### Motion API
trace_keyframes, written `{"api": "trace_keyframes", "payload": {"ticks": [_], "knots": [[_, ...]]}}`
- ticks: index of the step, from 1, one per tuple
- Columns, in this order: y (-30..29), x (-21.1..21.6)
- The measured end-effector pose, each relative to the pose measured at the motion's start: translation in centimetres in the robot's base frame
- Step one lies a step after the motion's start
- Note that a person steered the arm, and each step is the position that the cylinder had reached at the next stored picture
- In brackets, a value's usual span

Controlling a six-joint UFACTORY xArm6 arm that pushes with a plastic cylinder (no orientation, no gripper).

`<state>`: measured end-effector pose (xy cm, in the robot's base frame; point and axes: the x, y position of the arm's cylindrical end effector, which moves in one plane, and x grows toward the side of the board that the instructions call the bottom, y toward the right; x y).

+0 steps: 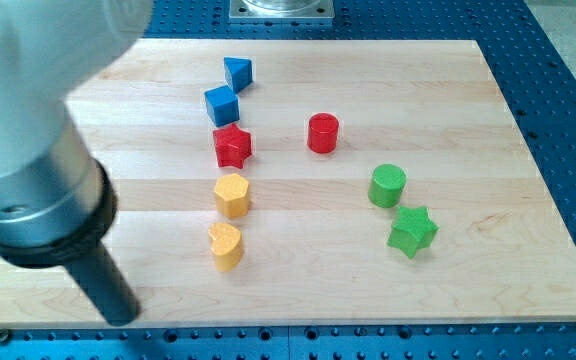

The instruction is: Move the green blocks diagonal to each other

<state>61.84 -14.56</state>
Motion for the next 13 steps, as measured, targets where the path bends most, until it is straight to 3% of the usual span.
{"api": "trace_keyframes", "payload": {"ticks": [1,2,3,4,5,6,7,8,10,11,12,13], "knots": [[9.0,0.0],[22.6,0.0],[32.7,-2.4],[33.2,-7.7],[30.3,-8.8],[23.2,-6.6],[14.6,-1.7],[11.7,-0.1],[13.7,-0.1],[22.8,-2.9],[28.2,-7.0],[28.6,-11.3]]}}
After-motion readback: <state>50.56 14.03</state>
